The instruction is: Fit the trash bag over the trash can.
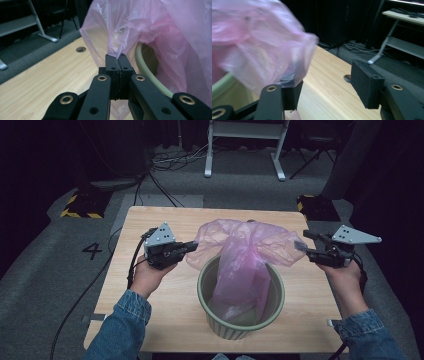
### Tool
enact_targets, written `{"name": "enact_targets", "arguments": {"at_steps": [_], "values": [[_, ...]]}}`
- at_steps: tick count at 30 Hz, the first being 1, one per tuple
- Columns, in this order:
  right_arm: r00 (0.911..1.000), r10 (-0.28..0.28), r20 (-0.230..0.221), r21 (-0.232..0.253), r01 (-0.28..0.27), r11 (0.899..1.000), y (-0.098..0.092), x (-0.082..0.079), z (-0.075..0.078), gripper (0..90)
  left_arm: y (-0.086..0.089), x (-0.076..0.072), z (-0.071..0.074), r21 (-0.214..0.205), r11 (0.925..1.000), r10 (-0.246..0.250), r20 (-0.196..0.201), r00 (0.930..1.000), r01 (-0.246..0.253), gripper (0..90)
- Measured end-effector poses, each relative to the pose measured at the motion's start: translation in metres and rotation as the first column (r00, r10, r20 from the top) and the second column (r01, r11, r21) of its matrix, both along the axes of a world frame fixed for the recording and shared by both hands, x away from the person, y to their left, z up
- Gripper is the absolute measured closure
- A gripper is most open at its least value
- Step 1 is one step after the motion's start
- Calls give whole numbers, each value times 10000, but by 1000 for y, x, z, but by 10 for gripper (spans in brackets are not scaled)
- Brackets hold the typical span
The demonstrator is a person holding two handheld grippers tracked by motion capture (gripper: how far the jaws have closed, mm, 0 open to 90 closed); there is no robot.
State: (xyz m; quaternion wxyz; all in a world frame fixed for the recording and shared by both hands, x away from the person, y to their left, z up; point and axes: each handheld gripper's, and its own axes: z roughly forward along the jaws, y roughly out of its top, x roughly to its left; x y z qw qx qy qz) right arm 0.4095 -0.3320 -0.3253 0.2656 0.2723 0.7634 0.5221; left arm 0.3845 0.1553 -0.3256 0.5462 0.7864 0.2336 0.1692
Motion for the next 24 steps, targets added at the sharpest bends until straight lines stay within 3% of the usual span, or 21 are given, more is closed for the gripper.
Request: {"name": "enact_targets", "arguments": {"at_steps": [4, 6, 8, 9, 13, 16, 21, 24], "values": [[9987, -479, 169, 139, 477, 9988, -6, 1, 6, 430, 1, -8, 8, 45, 10000, 43, 595, 9982, -46, 893], [9941, -979, 471, -291, 993, 9946, -7, 0, 9, 429, 0, -13, 12, 64, 10000, -21, 826, 9966, 15, 893], [9854, -1541, 730, -834, 1600, 9836, -9, 0, 10, 430, -2, -16, 15, 85, 9999, -100, 914, 9958, 93, 893], [9830, -1684, 727, -840, 1743, 9811, -11, 0, 10, 429, -2, -17, 16, 110, 9998, -153, 933, 9955, 143, 893], [9761, -2155, 294, -420, 2166, 9753, -25, 2, 10, 421, -2, -17, 15, 252, 9996, -123, 886, 9960, 101, 892], [9727, -2314, 200, -406, 2320, 9719, -31, 1, 9, 419, -1, -15, 14, 213, 9997, -108, 825, 9965, 91, 892], [9694, -2410, -461, -500, 2387, 9698, -40, 1, 5, 415, -1, -15, 14, 237, 9997, -102, 792, 9968, 83, 892], [9607, -2702, -636, -672, 2660, 9616, -47, 0, 2, 407, -1, -16, 15, 240, 9996, -151, 825, 9965, 132, 891]]}}
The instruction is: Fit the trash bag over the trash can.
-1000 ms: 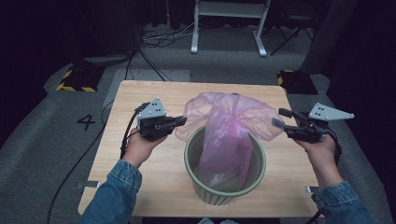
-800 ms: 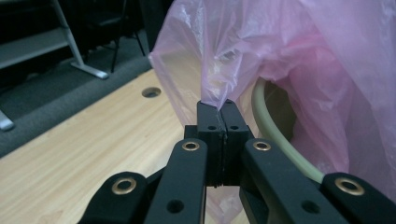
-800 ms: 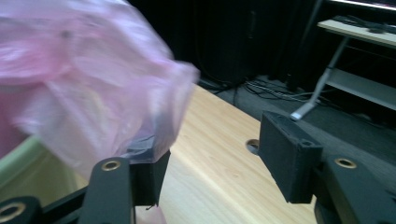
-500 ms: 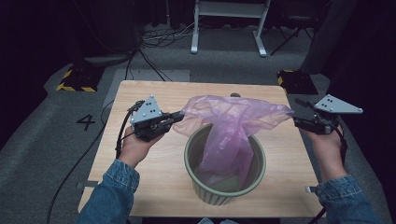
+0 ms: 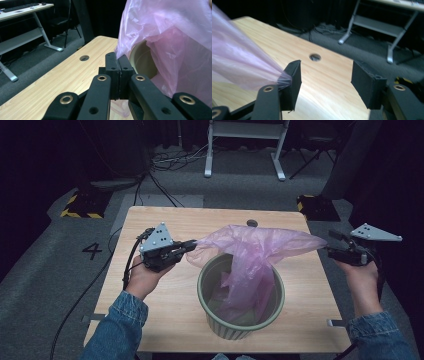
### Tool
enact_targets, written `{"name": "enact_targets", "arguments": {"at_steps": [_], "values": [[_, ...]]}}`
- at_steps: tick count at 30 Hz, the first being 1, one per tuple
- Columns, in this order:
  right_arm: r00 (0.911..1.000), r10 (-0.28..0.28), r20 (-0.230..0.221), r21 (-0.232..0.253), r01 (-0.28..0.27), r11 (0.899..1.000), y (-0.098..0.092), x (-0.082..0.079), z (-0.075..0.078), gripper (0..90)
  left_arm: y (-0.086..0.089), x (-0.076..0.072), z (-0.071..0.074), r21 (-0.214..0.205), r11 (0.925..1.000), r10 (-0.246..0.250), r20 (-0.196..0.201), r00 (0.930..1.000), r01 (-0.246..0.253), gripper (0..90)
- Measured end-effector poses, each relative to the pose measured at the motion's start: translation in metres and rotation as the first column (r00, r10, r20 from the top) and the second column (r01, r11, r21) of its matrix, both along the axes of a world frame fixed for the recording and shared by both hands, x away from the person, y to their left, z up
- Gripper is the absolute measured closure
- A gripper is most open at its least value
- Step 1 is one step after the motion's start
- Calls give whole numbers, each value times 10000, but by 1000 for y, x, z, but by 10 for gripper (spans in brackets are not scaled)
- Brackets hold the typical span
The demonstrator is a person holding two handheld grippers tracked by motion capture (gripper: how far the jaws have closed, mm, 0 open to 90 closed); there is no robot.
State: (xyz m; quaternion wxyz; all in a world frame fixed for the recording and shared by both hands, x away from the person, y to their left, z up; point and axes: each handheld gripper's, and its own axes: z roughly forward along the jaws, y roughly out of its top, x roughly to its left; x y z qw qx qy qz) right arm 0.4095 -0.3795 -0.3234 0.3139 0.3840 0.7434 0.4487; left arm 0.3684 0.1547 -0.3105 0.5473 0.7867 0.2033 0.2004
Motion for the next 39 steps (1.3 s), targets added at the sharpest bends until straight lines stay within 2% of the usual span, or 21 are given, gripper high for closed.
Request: {"name": "enact_targets", "arguments": {"at_steps": [2, 4, 6, 8, 9, 12, 14, 16, 17, 18, 20, 23, 24, 25, 26, 27, 29, 33, 34, 36, 39], "values": [[9987, -435, -254, -482, 423, 9979, -3, 0, -3, 390, -2, -1, 1, 56, 10000, -75, 41, 10000, 75, 891], [9969, -757, -191, -979, 735, 9925, -6, -2, -5, 423, -2, -2, 2, -18, 10000, 6, 71, 10000, -6, 892], [9965, -811, -205, -216, 806, 9965, -16, -3, -7, 422, 1, -1, 2, -193, 9998, -64, -18, 10000, 63, 892], [9982, -586, -124, 611, 592, 9964, -23, -5, -8, 412, 1, -2, 2, -178, 9995, -254, 53, 9997, 255, 892], [9994, -336, -18, 807, 337, 9962, -24, -6, -8, 410, 0, -2, 2, -126, 9995, -303, 73, 9995, 304, 892], [9987, 407, 304, 933, -434, 9947, -17, -8, -3, 390, -5, -2, 4, -26, 9993, -373, 103, 9992, 374, 891], [9946, 968, 383, 1283, -1010, 9866, -10, -7, 2, 367, -8, -1, 5, -25, 9991, -413, 103, 9991, 413, 890], [9868, 1532, 524, 1596, -1597, 9742, -2, -6, 7, 330, -10, 0, 6, 73, 9993, -374, 128, 9992, 373, 889], [9838, 1709, 541, 1620, -1775, 9707, 0, -6, 8, 321, -11, 0, 6, 110, 9993, -372, 126, 9992, 371, 889], [9788, 1970, 562, 1671, -2038, 9647, 3, -7, 10, 308, -11, 1, 6, 134, 9993, -348, 100, 9993, 347, 888], [9647, 2591, 476, 1921, -2634, 9454, 7, -7, 13, 287, -10, 1, 6, 139, 9995, -284, 62, 9996, 283, 886], [9378, 3460, 293, 1920, -3450, 9188, 17, -8, 11, 290, -7, 3, 4, 105, 9997, -215, -35, 9998, 215, 884], [9278, 3724, 220, 1827, -3700, 9109, 22, -7, 10, 319, -6, 4, 3, 63, 9998, -187, -66, 9998, 188, 884], [9215, 3882, 110, 1641, -3846, 9084, 26, -8, 9, 393, -6, 4, 3, 23, 9998, -212, -93, 9997, 213, 885], [9148, 4038, 65, 1269, -4013, 9071, 31, -8, 8, 547, -5, 3, 3, -8, 9998, -219, -98, 9997, 219, 885], [9032, 4291, -24, 736, -4278, 9009, 37, -11, 8, 725, -5, 2, 3, -20, 9997, -224, -105, 9997, 224, 885], [8975, 4410, -2, 280, -4408, 8971, 44, -16, 8, 882, -4, -3, 2, 1, 9995, -324, -77, 9994, 324, 886], [8698, 4927, 246, 308, -4933, 8693, 53, -37, 12, 892, 3, -20, -3, 114, 9982, -586, -8, 9983, 586, 887], [8602, 5095, 224, 278, -5100, 8597, 54, -44, 10, 892, 4, -23, -5, 160, 9977, -659, -28, 9978, 660, 888], [8499, 5269, 107, 246, -5270, 8495, 54, -53, 7, 892, 7, -33, -12, 253, 9956, -896, -44, 9960, 897, 888], [8220, 5692, 150, 303, -5694, 8215, 53, -70, 1, 892, 11, -48, -21, 319, 9926, -1174, -64, 9931, 1175, 888]]}}
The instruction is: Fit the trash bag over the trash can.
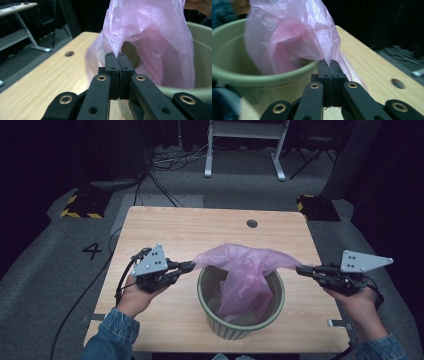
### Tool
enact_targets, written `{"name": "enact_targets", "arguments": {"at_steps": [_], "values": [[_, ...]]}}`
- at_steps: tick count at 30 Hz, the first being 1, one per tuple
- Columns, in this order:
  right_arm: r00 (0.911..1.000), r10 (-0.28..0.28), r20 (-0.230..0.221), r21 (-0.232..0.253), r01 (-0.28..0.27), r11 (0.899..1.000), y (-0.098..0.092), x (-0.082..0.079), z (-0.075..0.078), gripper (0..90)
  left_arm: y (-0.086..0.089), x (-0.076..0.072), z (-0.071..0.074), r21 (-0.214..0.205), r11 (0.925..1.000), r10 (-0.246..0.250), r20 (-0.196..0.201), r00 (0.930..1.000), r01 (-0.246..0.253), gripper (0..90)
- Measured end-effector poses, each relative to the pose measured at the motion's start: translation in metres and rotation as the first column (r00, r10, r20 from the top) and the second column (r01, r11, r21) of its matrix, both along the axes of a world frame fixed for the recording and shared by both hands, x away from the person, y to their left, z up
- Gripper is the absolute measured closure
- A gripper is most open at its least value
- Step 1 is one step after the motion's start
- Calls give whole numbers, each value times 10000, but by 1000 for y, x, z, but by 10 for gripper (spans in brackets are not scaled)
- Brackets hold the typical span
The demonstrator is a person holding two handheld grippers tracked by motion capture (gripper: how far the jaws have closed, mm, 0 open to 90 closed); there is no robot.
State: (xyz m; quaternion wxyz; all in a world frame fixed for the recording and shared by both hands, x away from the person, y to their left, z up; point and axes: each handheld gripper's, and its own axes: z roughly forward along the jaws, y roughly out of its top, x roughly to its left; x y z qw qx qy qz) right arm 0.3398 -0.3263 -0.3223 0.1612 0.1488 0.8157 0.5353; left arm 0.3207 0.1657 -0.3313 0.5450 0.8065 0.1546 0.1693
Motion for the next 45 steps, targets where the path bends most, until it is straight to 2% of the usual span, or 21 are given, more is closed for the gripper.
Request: {"name": "enact_targets", "arguments": {"at_steps": [4, 8, 12, 15, 17, 18, 20, 23, 25, 27, 31, 34, 35, 36, 37, 38, 39, 40, 42, 43, 45], "values": [[9971, 753, -140, 113, -751, 9971, 0, -22, -6, 892, 5, -18, -8, -124, 9992, -393, -66, 9992, 393, 887], [9887, 1427, -454, 59, -1425, 9898, 4, -40, -16, 894, 9, -35, -23, 92, 9963, -851, -262, 9960, 854, 887], [9782, 1942, -731, -33, -1950, 9808, 8, -54, -26, 895, 7, -46, -33, 342, 9900, -1351, -471, 9897, 1368, 887], [9681, 2325, -939, -214, -2354, 9717, 12, -63, -34, 895, 4, -51, -41, 671, 9822, -1716, -596, 9834, 1755, 887], [9622, 2414, -1264, -399, -2481, 9679, 15, -66, -41, 895, 3, -52, -49, 961, 9761, -1880, -769, 9791, 1950, 888], [9594, 2444, -1408, -555, -2542, 9656, 17, -68, -46, 896, 3, -52, -51, 981, 9748, -1922, -866, 9775, 2003, 888], [9536, 2546, -1607, -639, -2675, 9614, 18, -70, -52, 897, 5, -51, -58, 754, 9726, -2110, -1109, 9712, 2199, 890], [9353, 2917, -2001, -646, -3097, 9486, 22, -73, -64, 898, 5, -51, -63, 516, 9690, -2339, -1222, 9646, 2415, 894], [9306, 2896, -2241, -1203, -3213, 9393, 31, -76, -73, 897, 4, -51, -66, 457, 9671, -2435, -1188, 9626, 2502, 895], [9242, 2955, -2420, -1341, -3335, 9332, 38, -77, -80, 898, 3, -50, -69, 705, 9655, -2414, -1179, 9633, 2505, 896], [9232, 2947, -2465, -1418, -3352, 9314, 43, -74, -85, 897, -1, -46, -78, 1165, 9608, -2382, -1165, 9642, 2515, 896], [9250, 2855, -2508, -1349, -3255, 9359, 41, -72, -87, 897, -1, -43, -84, 1331, 9584, -2366, -1230, 9638, 2523, 896], [9260, 2817, -2512, -1332, -3213, 9376, 41, -72, -89, 897, -2, -42, -86, 1521, 9589, -2214, -1268, 9669, 2395, 896], [9296, 2698, -2510, -1457, -3118, 9389, 40, -71, -90, 897, -3, -40, -89, 2055, 9555, -1874, -1307, 9735, 2115, 897], [9386, 2357, -2520, -1887, -2865, 9393, 39, -69, -93, 897, -4, -39, -94, 2476, 9494, -1640, -1334, 9774, 1931, 897], [9470, 1994, -2519, -2403, -2608, 9350, 39, -67, -98, 897, -4, -36, -98, 2552, 9478, -1575, -1470, 9765, 1913, 897], [9500, 1741, -2593, -2513, -2404, 9376, 37, -65, -103, 897, -2, -33, -103, 2374, 9548, -1422, -1646, 9761, 1791, 897], [9504, 1502, -2725, -2314, -2163, 9485, 33, -62, -108, 896, 0, -31, -105, 2300, 9585, -1303, -1717, 9765, 1684, 895], [9517, 1236, -2811, -2149, -1880, 9584, 28, -58, -114, 896, 3, -27, -108, 2130, 9664, -1046, -1840, 9773, 1436, 891], [9512, 1118, -2877, -2039, -1749, 9632, 26, -57, -115, 895, 5, -26, -109, 2156, 9689, -797, -1936, 9778, 1216, 881], [9504, 976, -2955, -2022, -1620, 9658, 24, -56, -117, 883, 6, -25, -112, 2313, 9670, -581, -2066, 9767, 1064, 854]]}}
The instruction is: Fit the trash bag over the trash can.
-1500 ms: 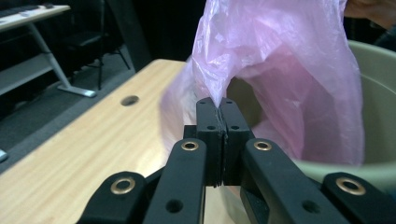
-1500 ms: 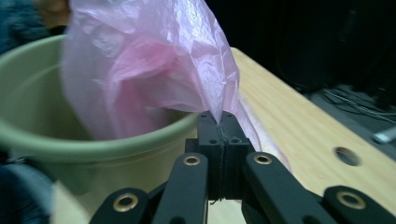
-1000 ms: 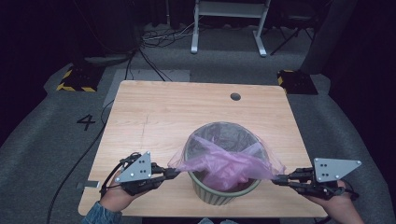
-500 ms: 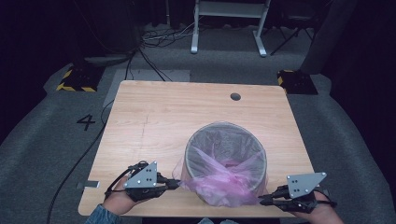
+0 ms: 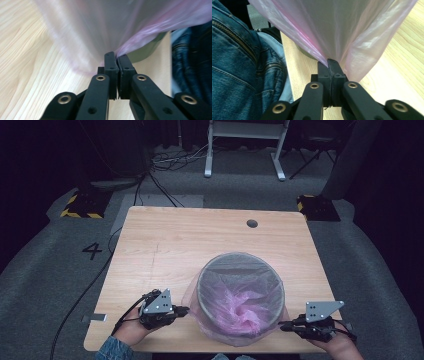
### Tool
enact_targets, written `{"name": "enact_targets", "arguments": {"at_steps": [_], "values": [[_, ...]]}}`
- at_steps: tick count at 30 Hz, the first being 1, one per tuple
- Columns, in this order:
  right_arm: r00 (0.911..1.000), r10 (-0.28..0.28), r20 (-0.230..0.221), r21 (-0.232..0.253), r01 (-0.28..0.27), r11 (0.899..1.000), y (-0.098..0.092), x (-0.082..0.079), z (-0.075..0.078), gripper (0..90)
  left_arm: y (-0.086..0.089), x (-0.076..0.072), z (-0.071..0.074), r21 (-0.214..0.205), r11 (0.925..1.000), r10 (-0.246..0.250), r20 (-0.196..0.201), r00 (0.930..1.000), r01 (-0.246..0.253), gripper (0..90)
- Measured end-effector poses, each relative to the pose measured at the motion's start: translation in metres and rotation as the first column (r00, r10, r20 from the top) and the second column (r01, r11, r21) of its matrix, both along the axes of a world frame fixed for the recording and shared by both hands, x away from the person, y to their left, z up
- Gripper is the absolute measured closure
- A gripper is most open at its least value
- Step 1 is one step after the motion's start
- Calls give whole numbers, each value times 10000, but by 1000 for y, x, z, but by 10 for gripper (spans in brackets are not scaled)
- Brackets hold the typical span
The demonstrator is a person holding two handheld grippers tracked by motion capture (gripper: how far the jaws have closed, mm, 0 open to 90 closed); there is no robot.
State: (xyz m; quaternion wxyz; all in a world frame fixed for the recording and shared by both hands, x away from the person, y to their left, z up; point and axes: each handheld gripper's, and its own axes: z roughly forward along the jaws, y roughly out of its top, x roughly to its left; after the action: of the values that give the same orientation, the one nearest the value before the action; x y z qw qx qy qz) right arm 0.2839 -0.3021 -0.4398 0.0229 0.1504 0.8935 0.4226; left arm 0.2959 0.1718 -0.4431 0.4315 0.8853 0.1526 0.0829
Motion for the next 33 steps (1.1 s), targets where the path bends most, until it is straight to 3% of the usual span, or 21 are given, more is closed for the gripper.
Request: {"name": "enact_targets", "arguments": {"at_steps": [2, 4, 6, 9, 11, 13, 15, 17, 19, 22, 25, 28, 33], "values": [[9999, -99, 41, 20, 98, 9999, -2, 0, 1, 768, 3, 0, 2, -250, 9997, 70, -342, 9994, -79, 739], [9999, 2, 101, 539, -7, 9985, -7, 0, 6, 570, 10, -1, 8, -861, 9963, -89, -625, 9980, 35, 652], [9990, 166, 424, 1046, -210, 9943, -15, -4, 16, 494, 15, -4, 14, -1482, 9890, -91, -477, 9988, 19, 540], [9980, -199, 598, 1580, 102, 9874, -25, -5, 26, 425, 15, -7, 19, -2237, 9746, -197, -253, 9995, 135, 332], [9959, -558, 709, 1912, 414, 9807, -30, -2, 32, 360, 7, -10, 23, -2325, 9723, -384, -513, 9979, 255, 278], [9937, -857, 724, 2311, 669, 9706, -33, 2, 34, 311, -2, -16, 26, -2329, 9713, -606, -478, 9970, 478, 255], [9923, -1022, 704, 2519, 814, 9643, -29, 5, 35, 258, -14, -24, 30, -2041, 9761, -794, -165, 9967, 743, 244], [9912, -950, 918, 2425, 703, 9676, -18, 6, 35, 240, -23, -28, 31, -1746, 9831, -531, 137, 9985, 547, 255], [9932, -695, 935, 2296, 464, 9722, -6, 5, 35, 313, -32, -31, 32, -1398, 9902, 45, 590, 9982, 38, 307], [9933, -345, 1100, 1839, 138, 9829, 10, 5, 35, 626, -37, -33, 33, -1443, 9895, 236, 953, 9952, -96, 563], [9929, -453, 1098, 1555, 279, 9874, 14, 7, 37, 873, -35, -30, 33, -1553, 9877, 308, 758, 9967, -187, 768], [9921, -902, 869, 1585, 756, 9845, 12, 13, 36, 899, -31, -26, 30, -1487, 9872, 685, 727, 9950, -571, 888], [9936, -1082, 326, 1086, 1041, 9886, 18, 24, 15, 900, -24, -19, 20, -1526, 9821, 1184, 428, 9920, -1106, 900]]}}
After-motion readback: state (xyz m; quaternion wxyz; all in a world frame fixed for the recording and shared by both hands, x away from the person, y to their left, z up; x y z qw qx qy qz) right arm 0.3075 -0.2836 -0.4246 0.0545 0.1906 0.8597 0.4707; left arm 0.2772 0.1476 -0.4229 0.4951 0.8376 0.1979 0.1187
